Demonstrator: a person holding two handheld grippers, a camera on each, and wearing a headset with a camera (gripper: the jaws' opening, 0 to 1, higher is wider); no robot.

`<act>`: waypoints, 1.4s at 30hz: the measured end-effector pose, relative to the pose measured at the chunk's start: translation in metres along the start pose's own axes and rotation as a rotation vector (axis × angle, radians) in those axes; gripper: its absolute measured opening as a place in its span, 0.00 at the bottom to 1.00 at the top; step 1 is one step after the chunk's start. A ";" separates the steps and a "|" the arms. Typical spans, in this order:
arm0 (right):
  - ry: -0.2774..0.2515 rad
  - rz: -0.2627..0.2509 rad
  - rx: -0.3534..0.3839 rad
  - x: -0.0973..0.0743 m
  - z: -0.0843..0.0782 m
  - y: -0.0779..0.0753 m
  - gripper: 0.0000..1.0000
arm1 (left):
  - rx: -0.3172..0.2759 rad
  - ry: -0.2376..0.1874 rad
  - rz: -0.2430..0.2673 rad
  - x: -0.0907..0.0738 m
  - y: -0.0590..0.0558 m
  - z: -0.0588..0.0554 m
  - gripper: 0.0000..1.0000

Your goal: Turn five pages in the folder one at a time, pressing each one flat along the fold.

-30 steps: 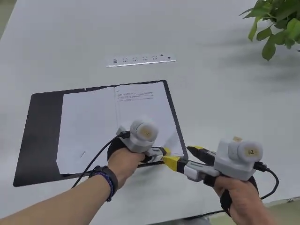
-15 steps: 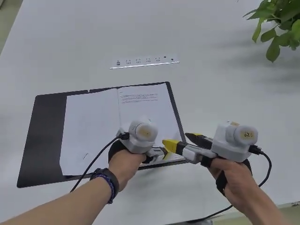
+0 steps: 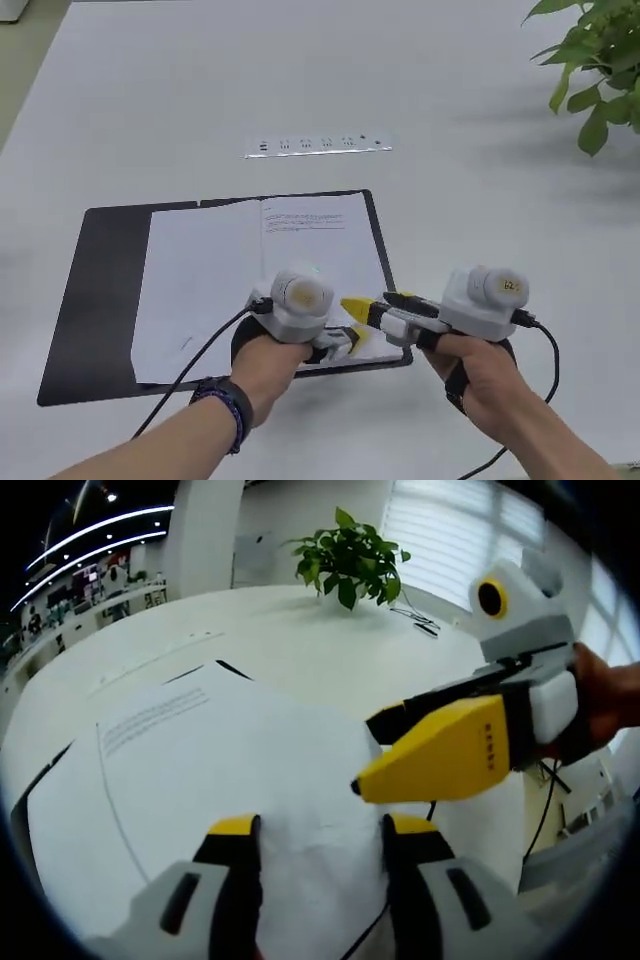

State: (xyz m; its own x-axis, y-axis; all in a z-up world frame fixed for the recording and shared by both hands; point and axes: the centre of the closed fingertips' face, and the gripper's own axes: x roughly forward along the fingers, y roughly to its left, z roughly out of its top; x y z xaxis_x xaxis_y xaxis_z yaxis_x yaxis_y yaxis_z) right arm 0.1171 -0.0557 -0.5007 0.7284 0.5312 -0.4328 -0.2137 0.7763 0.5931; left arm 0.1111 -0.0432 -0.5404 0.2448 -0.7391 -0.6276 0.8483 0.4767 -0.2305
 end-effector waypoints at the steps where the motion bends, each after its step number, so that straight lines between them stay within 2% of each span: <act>1: -0.002 0.002 0.004 0.000 0.000 0.000 0.46 | -0.045 -0.011 -0.015 -0.001 -0.002 0.001 0.51; 2: -0.012 0.004 0.012 0.000 0.000 0.001 0.44 | -0.034 -0.005 -0.009 -0.003 0.000 0.000 0.51; 6: -0.029 -0.009 0.040 -0.003 -0.003 0.000 0.40 | -0.023 -0.003 -0.009 -0.005 -0.005 -0.004 0.54; 9: -0.033 -0.019 0.065 -0.008 -0.008 -0.001 0.29 | -0.018 0.012 -0.018 -0.012 -0.011 -0.008 0.58; 12: -0.030 -0.017 0.082 -0.010 -0.015 -0.001 0.20 | -0.040 0.001 -0.025 -0.019 -0.018 -0.011 0.60; 17: -0.037 -0.022 0.109 -0.011 -0.021 0.002 0.09 | -0.018 0.003 -0.007 -0.034 -0.026 -0.021 0.63; 19: -0.044 -0.020 0.121 -0.012 -0.022 0.005 0.01 | -0.024 -0.006 0.000 -0.042 -0.027 -0.022 0.64; 21: -0.034 -0.024 0.124 -0.011 -0.025 0.005 0.00 | -0.021 -0.008 0.012 -0.048 -0.024 -0.024 0.64; 23: -0.045 -0.024 0.127 -0.011 -0.024 0.006 0.00 | -0.005 -0.006 0.026 -0.055 -0.021 -0.025 0.64; 25: -0.067 -0.038 0.166 -0.011 -0.022 0.004 0.00 | 0.025 0.002 0.059 -0.064 -0.014 -0.025 0.64; 28: -0.101 -0.041 0.192 -0.011 -0.017 0.007 0.00 | 0.008 -0.022 0.080 -0.076 -0.009 -0.022 0.64; 37: -0.139 -0.052 0.216 -0.011 -0.013 0.016 0.00 | -0.012 -0.049 0.143 -0.110 0.011 -0.019 0.65; 42: -0.143 -0.060 0.210 -0.011 -0.011 0.018 0.00 | -0.007 -0.071 0.162 -0.124 0.014 -0.013 0.65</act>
State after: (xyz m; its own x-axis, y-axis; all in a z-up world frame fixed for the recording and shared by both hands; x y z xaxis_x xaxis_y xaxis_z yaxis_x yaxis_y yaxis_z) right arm 0.0983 -0.0435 -0.4924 0.8236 0.4214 -0.3796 -0.0387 0.7095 0.7037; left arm 0.0866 0.0617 -0.4751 0.4107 -0.6842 -0.6027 0.7919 0.5953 -0.1363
